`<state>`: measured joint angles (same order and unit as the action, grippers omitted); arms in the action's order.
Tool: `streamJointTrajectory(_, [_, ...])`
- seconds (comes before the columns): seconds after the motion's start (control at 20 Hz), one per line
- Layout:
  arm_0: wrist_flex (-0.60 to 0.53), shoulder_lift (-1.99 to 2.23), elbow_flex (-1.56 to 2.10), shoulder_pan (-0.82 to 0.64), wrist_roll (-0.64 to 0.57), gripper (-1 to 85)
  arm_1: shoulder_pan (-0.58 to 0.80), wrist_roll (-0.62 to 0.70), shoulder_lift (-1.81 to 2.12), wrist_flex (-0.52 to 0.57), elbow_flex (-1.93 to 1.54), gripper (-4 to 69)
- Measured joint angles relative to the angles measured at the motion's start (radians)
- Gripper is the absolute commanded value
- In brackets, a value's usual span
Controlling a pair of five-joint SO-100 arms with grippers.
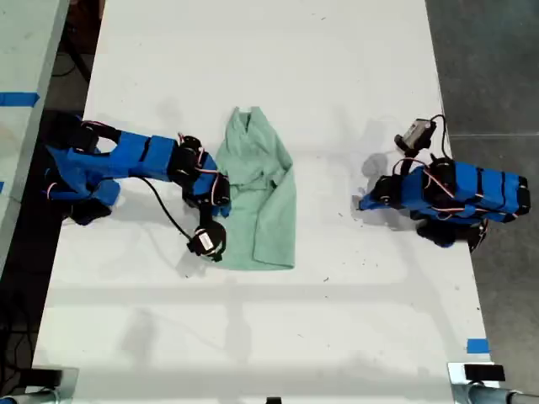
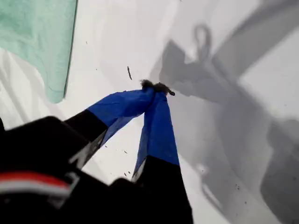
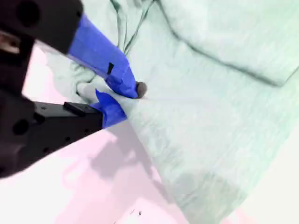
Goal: Fold t shirt
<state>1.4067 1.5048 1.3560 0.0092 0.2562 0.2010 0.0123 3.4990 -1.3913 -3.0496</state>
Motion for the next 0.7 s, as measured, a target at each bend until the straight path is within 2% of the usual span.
streamJointTrajectory(0.05, [-0.041,-0.048,-0.054,0.0,-0.041,1.0,0.0,0.0,0.0,0.0,0.0,-2.2])
streamJointTrajectory(0.1, [-0.072,-0.109,-0.118,0.0,-0.078,22.1,0.0,0.0,0.0,0.0,0.0,-2.2])
streamJointTrajectory(0.15, [-0.097,-0.175,-0.175,0.0,-0.104,33.6,0.0,0.0,0.0,0.0,0.0,-2.2])
streamJointTrajectory(0.25, [-0.181,-0.264,-0.227,-0.002,-0.179,30.0,0.0,0.0,0.0,0.0,0.0,-2.2])
streamJointTrajectory(0.35, [-0.215,-0.285,-0.233,-0.014,-0.218,28.3,0.0,0.0,0.0,0.0,0.0,-2.2])
streamJointTrajectory(0.55, [-0.212,-0.261,-0.233,-0.043,-0.233,25.5,0.0,0.0,0.0,0.0,0.0,-2.2])
streamJointTrajectory(0.7, [-0.152,-0.184,-0.233,-0.089,-0.245,25.0,0.0,0.0,0.0,0.0,0.0,-2.2])
